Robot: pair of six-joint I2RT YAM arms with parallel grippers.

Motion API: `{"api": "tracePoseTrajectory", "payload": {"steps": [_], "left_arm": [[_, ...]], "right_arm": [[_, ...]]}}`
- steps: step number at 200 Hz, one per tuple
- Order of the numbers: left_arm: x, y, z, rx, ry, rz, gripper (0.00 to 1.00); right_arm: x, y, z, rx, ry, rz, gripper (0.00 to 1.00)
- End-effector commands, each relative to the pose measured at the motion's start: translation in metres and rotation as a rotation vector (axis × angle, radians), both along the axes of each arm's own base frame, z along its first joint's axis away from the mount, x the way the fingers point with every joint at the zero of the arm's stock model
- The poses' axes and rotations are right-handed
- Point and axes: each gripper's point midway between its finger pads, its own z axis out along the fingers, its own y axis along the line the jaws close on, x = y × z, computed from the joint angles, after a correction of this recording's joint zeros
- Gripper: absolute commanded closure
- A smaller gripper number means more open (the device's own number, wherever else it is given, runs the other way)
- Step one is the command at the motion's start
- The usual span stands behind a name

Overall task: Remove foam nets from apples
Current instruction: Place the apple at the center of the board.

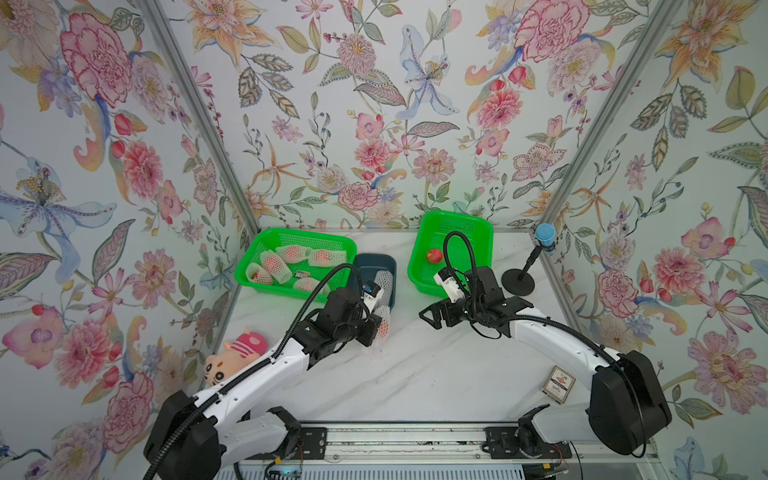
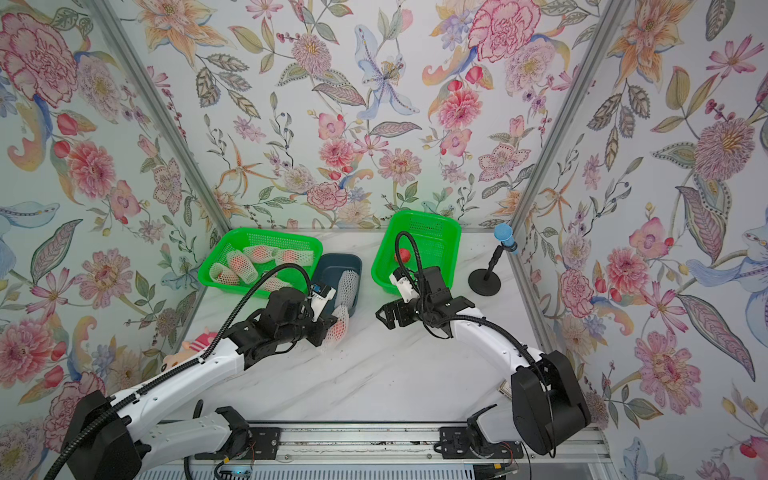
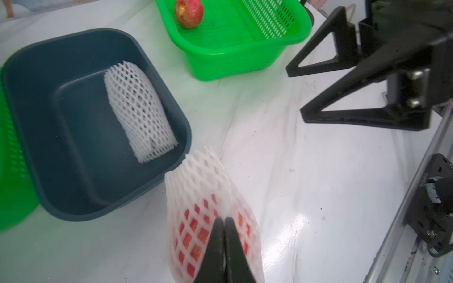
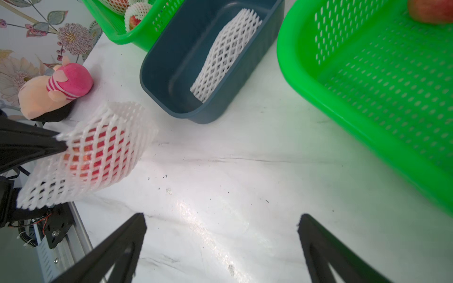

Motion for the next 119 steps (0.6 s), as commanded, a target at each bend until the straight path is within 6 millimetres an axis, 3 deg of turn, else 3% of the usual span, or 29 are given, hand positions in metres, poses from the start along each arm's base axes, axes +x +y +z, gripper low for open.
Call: {"api": "tracePoseTrajectory", "payload": {"steps": [1,60,119], "left_arm": [[-0.015,-0.023,-0.002,-0.05,-0.004,-0.073,1.0],[-0.029,-0.06,-0.029,0.02,0.026,-0.199,1.0],[-0.024,-0.059,-0.063,0.145,0.038,-0.2,0.97]], "right_arm": [[-0.009,-0.003,-0.007,0.01,0.028,-0.003,0.01],[-0.01,-0.025,-0.029,-0.009,0.04,-0.152,0.01],[-0.017,-0.035,-0.054,-0.031,0.073,-0.207,0.01]]}}
